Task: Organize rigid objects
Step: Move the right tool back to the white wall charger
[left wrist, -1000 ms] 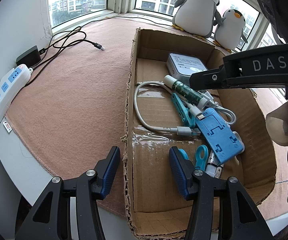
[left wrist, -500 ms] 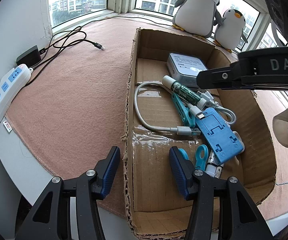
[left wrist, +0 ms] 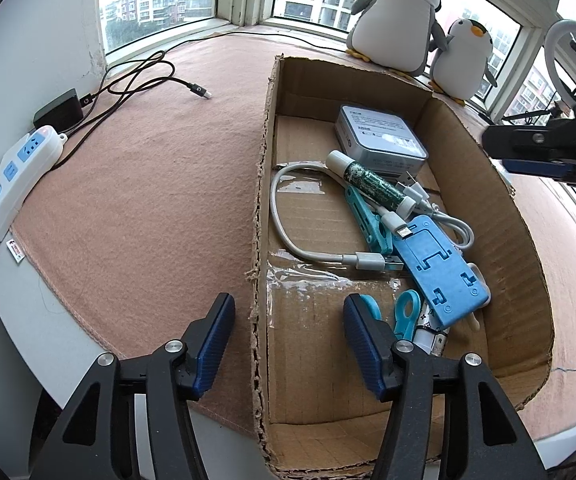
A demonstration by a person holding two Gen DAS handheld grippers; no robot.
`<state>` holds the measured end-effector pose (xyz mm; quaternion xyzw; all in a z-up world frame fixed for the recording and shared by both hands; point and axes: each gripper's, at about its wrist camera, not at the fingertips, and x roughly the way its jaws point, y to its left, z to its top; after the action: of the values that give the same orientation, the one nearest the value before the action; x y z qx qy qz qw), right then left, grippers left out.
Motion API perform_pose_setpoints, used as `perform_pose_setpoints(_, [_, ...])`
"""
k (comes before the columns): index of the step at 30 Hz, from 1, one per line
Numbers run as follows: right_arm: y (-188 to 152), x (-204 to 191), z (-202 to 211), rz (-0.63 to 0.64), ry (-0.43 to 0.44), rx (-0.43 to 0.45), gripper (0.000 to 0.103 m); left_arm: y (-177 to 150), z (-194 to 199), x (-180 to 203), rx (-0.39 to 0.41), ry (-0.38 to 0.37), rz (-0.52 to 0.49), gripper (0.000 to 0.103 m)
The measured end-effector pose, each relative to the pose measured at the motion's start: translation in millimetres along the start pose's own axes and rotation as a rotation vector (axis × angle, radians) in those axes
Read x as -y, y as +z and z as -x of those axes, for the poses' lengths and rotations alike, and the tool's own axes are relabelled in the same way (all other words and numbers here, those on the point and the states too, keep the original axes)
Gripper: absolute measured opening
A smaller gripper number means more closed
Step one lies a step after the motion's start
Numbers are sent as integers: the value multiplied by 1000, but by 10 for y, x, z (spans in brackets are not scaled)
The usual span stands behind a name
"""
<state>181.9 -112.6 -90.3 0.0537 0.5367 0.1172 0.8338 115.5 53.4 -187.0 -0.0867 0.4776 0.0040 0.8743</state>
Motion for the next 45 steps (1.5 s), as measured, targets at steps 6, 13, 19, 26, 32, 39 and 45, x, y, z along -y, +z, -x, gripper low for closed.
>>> perform_pose_setpoints(6, [-1,324,182,-41,-34,43,45,-5,1,-2,0,2,-2,61])
perform_pose_setpoints(13, [63,873,329,-110,-102,99,47,1,-2,-12,-1,6,-2,62])
perform_pose_setpoints(19, [152,1300,315,-147,-177,139,58,6,-1,-23,-2,9,-5,63])
perform_pose_setpoints(26, [308,1594,97,-139,-231,90,58,12,-3,-23,-3,12,-8,63])
perform_pose_setpoints(32, [377,1692,-128,-108,-212,20,60,11,-4,-25,-3,12,-9,64])
perform_pose_setpoints(39, [407,1715,-332,-89,-157,-27,64,12,-4,-21,-3,12,-9,64])
perform_pose_setpoints(45, [440,1742,-492,-45,-179,-86,64,12,-4,-19,-3,11,-8,64])
